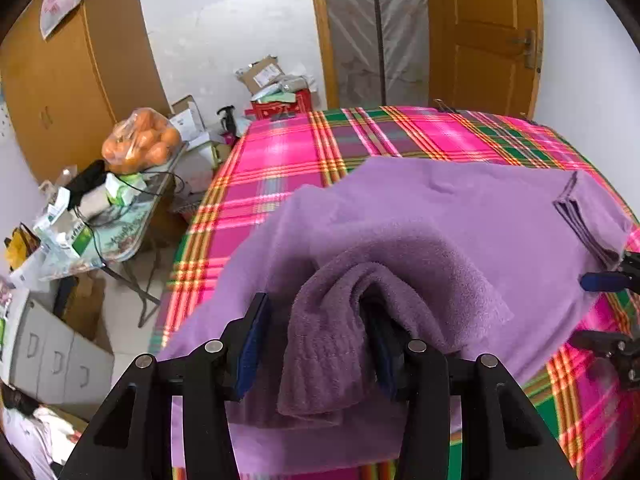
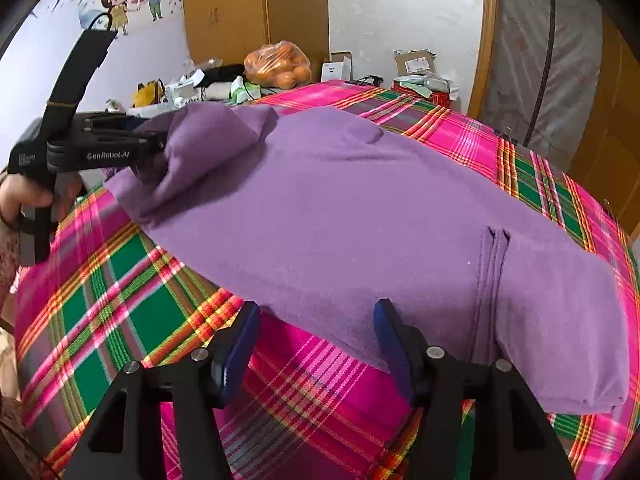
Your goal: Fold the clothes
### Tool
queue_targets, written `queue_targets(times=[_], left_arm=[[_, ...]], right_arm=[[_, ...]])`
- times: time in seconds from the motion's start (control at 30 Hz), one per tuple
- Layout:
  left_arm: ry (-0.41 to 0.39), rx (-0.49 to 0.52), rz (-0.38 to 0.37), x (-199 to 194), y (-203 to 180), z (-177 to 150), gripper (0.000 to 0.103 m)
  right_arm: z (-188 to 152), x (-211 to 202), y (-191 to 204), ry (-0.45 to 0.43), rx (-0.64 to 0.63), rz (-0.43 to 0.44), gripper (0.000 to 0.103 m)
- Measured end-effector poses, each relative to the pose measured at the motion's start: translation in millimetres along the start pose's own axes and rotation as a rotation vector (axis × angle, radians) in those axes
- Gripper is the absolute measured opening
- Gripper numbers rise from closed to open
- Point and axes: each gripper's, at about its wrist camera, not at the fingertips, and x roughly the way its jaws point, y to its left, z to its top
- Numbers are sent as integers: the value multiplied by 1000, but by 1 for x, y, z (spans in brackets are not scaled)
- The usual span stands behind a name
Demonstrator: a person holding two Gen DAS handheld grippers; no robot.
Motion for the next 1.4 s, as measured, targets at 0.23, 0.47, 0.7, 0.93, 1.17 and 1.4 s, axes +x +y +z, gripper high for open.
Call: queue_targets(times=[0.23, 0.47, 0.7, 0.93, 1.17, 1.4], left_arm=[[-8, -50, 31, 8, 13, 9, 49], [-23, -103, 54, 11, 32, 10, 48], [-87, -183, 56, -8, 52, 20, 38], [-155, -160, 44, -22, 46, 49, 38], [-238, -110, 34, -26, 28, 97, 38], [-240, -72, 50, -4, 21, 138, 38]], right_arm=[[9, 5, 4, 1, 6, -34, 60], [9, 1, -13, -23, 79, -36, 13], [16, -25, -27, -135, 129, -119, 3], [46, -78, -56, -312, 189, -276, 2], [83, -114, -84, -419, 225, -409, 2], [131, -83, -113, -350, 179, -505, 2]])
